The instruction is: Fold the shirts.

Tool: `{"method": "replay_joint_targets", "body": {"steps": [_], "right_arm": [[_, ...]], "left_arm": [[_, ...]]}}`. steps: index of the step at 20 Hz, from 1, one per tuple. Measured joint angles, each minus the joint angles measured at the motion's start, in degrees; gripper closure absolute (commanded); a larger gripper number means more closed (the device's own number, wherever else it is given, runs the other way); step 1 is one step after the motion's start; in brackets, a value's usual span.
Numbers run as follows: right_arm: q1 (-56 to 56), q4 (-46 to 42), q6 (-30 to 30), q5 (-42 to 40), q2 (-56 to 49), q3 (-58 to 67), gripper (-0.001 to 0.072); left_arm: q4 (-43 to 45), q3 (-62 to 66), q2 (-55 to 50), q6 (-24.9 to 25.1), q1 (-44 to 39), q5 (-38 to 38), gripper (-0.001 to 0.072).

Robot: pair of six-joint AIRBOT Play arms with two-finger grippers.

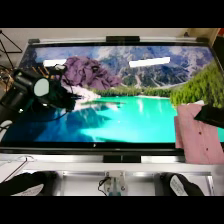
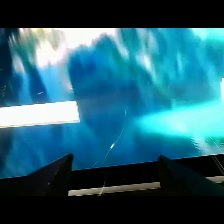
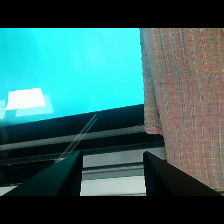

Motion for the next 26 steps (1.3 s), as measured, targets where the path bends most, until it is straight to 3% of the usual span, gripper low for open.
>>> {"method": "replay_joint_targets", "body": {"steps": [19,23,26], "right_arm": [[0.0,0.0,0.0,-1.2,0.0,0.0,0.0211],[0.0,0.5,0.2,-6.4,0.0,0.0,0.0211],[0.0,3.1,0.9,-9.3,0.0,0.0,0.0211]], "left_arm": [[-0.1,0.0,0.0,-0.1,0.0,0.8,0.0092],[-1.7,0.0,-0.2,-1.3,0.0,7.8,0.0090],[-2.6,0.7,-2.0,-2.2,1.0,17.7,0.0016]]}}
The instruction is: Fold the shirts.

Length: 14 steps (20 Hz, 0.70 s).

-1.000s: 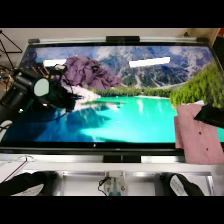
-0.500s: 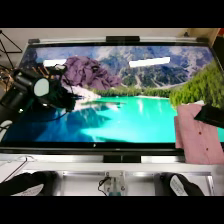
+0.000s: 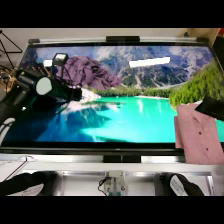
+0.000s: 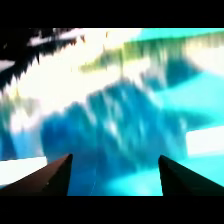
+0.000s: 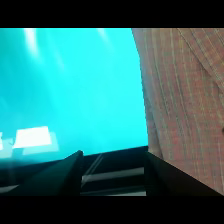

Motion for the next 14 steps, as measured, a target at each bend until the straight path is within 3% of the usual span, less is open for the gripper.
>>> {"method": "replay_joint_targets", "body": {"steps": [4,9,14], "right_arm": [[0.0,3.8,0.4,-4.1,0.0,0.0,0.0211],[0.0,5.7,0.4,-6.3,-0.7,0.0,0.0211],[0.0,8.0,0.4,-6.8,-3.2,-0.1,0.0211]], "left_arm": [[-0.3,9.2,-10.4,-0.3,6.4,7.6,0.0015],[-4.5,25.3,-29.4,-0.2,14.9,9.9,0.0016],[-9.4,31.1,-41.5,-0.1,17.8,14.1,0.0021]]}}
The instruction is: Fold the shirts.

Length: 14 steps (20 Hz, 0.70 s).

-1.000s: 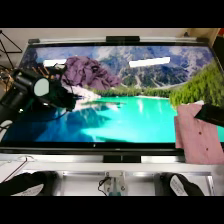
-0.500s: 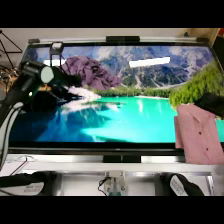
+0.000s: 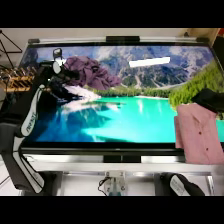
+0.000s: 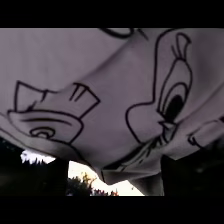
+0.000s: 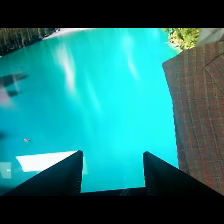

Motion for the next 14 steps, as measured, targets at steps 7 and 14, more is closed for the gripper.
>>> {"method": "replay_joint_targets", "body": {"steps": [7,14], "right_arm": [[0.0,6.5,-2.0,0.1,-5.4,0.0,0.0211],[0.0,10.8,-8.2,0.8,-5.7,0.4,0.0211]], "left_arm": [[-4.6,1.9,-4.6,0.1,0.8,8.0,0.0650],[-5.4,4.5,8.0,8.2,-3.1,8.5,0.0650]]}}
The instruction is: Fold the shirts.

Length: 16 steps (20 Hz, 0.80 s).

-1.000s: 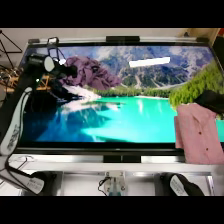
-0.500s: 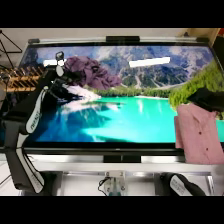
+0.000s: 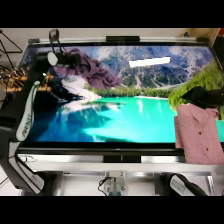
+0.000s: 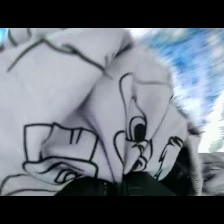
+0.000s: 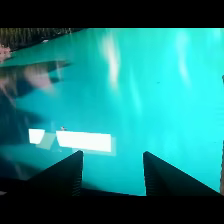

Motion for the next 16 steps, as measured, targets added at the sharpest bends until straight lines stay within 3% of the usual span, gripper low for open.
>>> {"method": "replay_joint_targets", "body": {"steps": [4,8,12,15,16], "right_arm": [[0.0,-1.2,-3.3,-0.3,4.0,5.2,0.0211],[0.0,-1.7,-3.1,-1.7,9.9,12.2,0.0211],[1.5,0.4,-1.0,0.6,13.2,13.2,0.0211],[9.3,-1.2,0.6,2.4,13.9,7.2,0.0209],[13.5,-2.5,1.5,1.9,14.0,3.6,0.0124]], "left_arm": [[-0.2,0.3,15.6,4.8,-6.8,-0.3,0.0650],[0.2,0.4,29.1,6.3,-13.9,-3.5,0.0650],[4.5,-1.6,36.9,5.2,-18.8,-18.7,0.0650],[6.7,-7.8,39.1,4.0,-21.0,-28.0,0.0650],[7.1,-10.9,39.5,3.6,-21.7,-29.8,0.0650]]}}
